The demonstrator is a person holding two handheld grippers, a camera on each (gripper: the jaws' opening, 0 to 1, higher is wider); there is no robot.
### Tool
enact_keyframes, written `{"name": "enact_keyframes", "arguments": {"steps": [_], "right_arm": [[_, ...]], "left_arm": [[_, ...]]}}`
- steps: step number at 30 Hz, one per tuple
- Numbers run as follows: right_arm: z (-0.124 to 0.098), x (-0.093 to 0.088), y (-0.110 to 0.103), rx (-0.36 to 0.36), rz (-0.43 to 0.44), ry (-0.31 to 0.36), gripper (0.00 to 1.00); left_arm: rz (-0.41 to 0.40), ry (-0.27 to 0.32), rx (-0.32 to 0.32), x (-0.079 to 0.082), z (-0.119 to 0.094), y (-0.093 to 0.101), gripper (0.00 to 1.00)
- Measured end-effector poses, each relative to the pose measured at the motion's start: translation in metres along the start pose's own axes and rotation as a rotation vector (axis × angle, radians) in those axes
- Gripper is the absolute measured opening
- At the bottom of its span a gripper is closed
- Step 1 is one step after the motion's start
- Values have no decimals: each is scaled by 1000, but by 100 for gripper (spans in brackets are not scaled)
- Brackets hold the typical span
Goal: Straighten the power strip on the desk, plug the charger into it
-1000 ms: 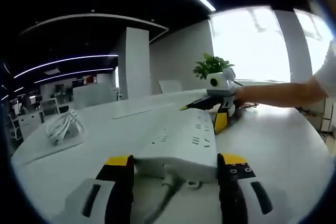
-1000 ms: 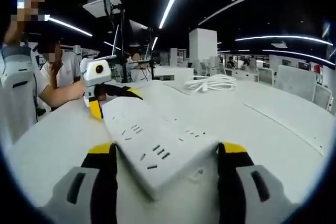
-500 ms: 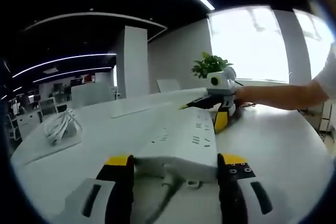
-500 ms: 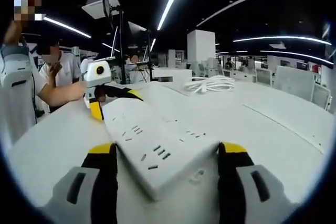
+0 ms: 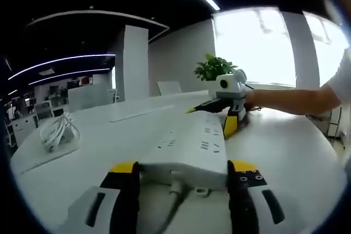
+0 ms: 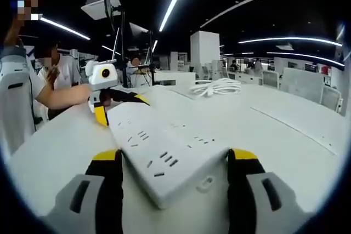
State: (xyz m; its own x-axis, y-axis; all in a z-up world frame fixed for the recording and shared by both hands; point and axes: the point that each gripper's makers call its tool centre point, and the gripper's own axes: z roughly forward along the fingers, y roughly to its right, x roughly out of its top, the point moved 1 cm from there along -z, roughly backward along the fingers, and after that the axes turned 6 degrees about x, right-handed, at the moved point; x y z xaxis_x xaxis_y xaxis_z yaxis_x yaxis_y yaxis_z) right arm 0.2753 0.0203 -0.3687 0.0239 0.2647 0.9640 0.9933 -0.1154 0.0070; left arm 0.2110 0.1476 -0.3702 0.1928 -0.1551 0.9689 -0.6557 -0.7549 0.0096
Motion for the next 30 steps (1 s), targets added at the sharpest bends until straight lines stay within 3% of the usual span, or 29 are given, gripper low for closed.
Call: {"name": "enact_keyframes", "arguments": {"steps": [30], "right_arm": [[-17, -6, -20, -139, 36, -1, 77]], "left_arm": [[10, -30, -140, -1, 6, 4, 67]]}}
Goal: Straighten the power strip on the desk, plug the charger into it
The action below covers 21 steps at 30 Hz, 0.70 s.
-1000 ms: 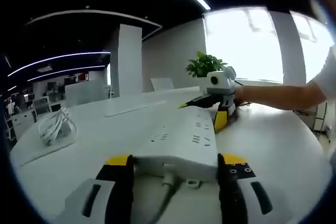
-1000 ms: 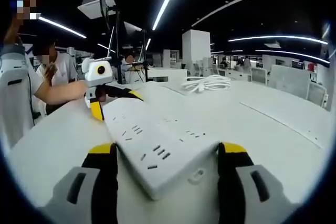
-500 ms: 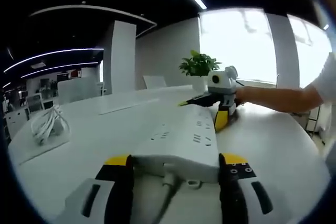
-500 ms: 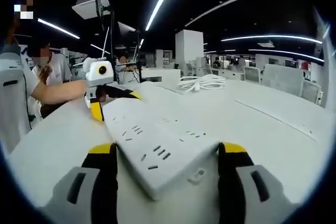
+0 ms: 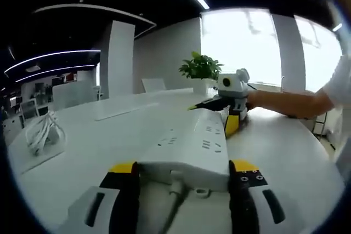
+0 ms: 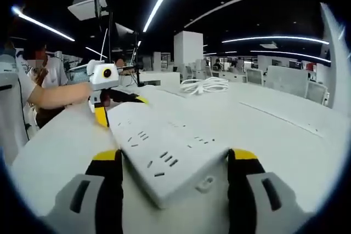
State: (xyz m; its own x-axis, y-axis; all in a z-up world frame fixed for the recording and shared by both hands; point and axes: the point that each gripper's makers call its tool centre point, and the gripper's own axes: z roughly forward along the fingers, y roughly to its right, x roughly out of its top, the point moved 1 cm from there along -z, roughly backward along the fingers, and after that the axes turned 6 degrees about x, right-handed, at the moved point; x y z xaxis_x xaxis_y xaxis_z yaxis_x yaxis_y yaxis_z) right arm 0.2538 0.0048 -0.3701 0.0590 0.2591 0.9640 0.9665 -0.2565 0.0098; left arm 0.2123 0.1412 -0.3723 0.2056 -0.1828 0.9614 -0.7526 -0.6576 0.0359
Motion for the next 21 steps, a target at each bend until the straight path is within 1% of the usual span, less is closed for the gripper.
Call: {"name": "enact_keyframes", "arguments": {"steps": [21], "right_arm": [[-14, -4, -9, -102, 27, -3, 77]], "left_arm": [[31, -4, -101, 0, 4, 6, 67]]}}
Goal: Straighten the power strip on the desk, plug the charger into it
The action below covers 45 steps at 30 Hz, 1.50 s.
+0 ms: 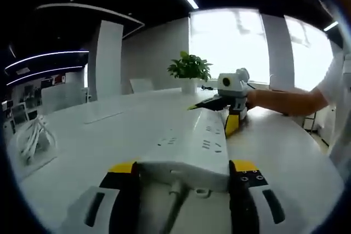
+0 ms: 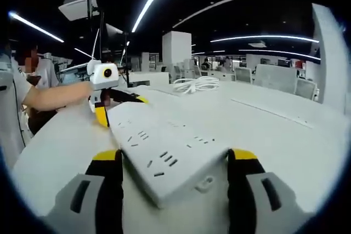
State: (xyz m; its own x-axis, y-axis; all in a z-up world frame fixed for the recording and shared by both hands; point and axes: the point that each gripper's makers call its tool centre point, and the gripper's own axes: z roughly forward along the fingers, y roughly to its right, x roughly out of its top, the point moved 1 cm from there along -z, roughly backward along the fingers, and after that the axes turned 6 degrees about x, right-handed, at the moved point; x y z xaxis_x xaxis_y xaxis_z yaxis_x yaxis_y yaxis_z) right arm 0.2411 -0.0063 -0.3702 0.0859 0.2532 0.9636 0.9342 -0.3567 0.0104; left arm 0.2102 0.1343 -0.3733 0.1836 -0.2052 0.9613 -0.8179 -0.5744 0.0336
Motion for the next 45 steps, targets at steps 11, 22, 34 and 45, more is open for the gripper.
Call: {"name": "enact_keyframes", "arguments": {"steps": [11, 22, 34, 45], "right_arm": [[-7, -2, -7, -66, 17, -1, 77], [-11, -3, -10, -95, 25, -3, 77], [-13, -4, -15, -116, 30, -3, 77], [-16, -5, -19, -138, 35, -3, 77]], "left_arm": [[11, 0, -39, 0, 3, 3, 67], [14, -1, -46, 0, 5, 6, 68], [18, 4, -60, 0, 4, 8, 68], [22, 5, -69, 0, 4, 10, 68]]}}
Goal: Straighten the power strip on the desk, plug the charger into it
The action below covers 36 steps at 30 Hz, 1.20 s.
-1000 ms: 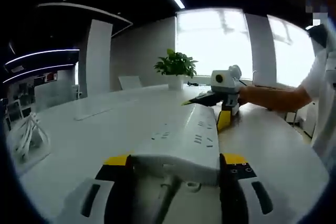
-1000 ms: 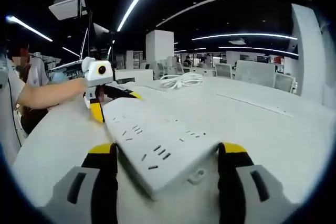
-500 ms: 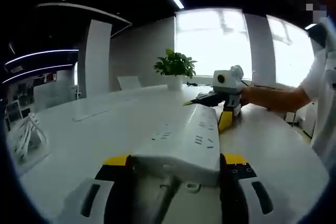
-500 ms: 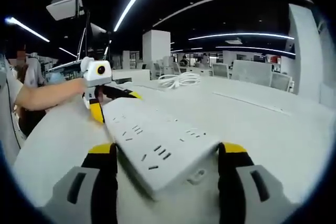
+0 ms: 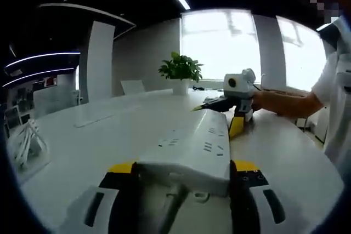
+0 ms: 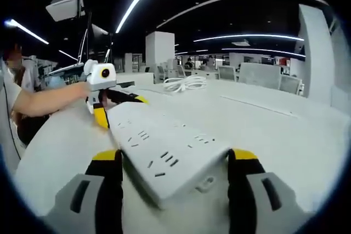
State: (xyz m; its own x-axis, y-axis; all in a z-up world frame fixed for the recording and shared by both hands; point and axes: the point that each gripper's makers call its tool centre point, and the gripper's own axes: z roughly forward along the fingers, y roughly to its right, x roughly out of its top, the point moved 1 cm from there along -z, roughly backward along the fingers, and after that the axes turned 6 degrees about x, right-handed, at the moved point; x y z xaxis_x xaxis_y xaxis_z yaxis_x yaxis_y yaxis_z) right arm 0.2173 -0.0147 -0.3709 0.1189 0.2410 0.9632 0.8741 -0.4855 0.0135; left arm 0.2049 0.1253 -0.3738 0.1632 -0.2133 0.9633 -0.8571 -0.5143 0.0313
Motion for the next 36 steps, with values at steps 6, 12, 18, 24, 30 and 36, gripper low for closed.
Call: {"name": "enact_keyframes", "arguments": {"steps": [6, 12, 18, 24, 30, 36], "right_arm": [[-2, -1, 0, -17, 5, -1, 77], [-5, -2, -1, -39, 11, -1, 77], [-10, -3, -2, -67, 17, 0, 75], [-11, -3, -1, -68, 18, 1, 75], [-11, -3, 0, -68, 17, 3, 75], [-11, -2, 0, -66, 15, 10, 75]], "left_arm": [[0, -7, 6, 1, 3, 0, 69], [1, -8, -1, 1, 6, 0, 69], [3, -6, -8, 2, 8, 1, 69], [2, -2, -9, 2, 9, 1, 69], [1, 7, -11, 3, 9, 2, 69], [-1, 14, -9, 3, 9, 2, 70]]}}
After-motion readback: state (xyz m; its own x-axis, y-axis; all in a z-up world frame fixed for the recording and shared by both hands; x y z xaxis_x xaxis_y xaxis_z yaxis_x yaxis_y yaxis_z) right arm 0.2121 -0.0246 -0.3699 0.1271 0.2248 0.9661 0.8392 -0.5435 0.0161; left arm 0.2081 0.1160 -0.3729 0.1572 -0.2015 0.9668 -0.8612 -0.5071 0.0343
